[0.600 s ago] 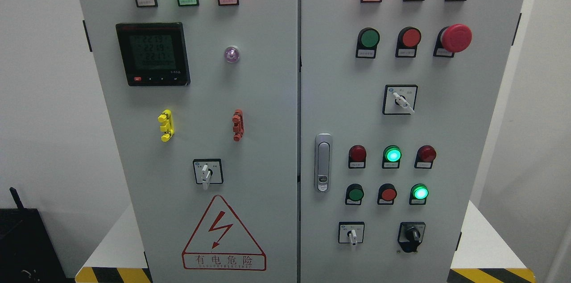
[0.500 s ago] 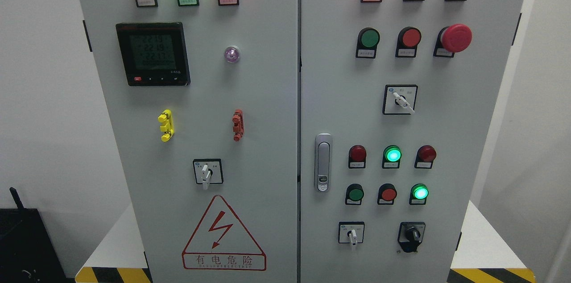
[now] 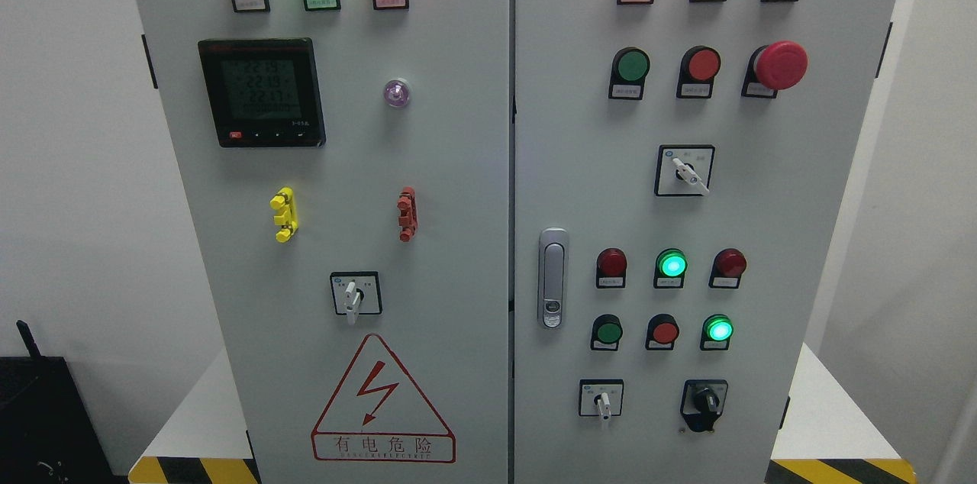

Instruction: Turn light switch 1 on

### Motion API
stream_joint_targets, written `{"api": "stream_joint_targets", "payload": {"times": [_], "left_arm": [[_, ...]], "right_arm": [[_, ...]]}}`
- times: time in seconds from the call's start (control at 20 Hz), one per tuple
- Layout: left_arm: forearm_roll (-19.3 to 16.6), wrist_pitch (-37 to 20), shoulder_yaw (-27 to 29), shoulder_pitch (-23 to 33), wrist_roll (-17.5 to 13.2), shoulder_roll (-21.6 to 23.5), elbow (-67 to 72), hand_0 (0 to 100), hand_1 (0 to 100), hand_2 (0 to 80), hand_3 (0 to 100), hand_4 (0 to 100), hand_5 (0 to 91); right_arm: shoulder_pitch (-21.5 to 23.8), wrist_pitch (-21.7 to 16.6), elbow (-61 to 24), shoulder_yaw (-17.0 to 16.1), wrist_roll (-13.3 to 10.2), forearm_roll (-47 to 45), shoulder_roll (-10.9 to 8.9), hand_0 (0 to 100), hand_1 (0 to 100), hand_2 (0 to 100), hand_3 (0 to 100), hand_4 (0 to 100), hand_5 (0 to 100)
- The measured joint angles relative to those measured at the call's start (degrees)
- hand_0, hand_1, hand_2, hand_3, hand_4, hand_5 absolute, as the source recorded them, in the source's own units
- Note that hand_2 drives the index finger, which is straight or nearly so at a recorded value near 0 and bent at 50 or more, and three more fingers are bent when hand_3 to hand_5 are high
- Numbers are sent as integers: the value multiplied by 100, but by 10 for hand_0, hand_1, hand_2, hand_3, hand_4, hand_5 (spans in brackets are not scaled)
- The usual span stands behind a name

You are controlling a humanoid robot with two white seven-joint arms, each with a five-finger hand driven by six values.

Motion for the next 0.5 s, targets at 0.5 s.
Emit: {"api": "stream_joint_targets", "payload": {"times": [0.5], "left_arm": [[-341,30,1,1111,65,194,-2651,300,103,0,0,0,0]], "right_arm": [[0,3,0,0,0,0,0,0,0,0,0,0,0]]}}
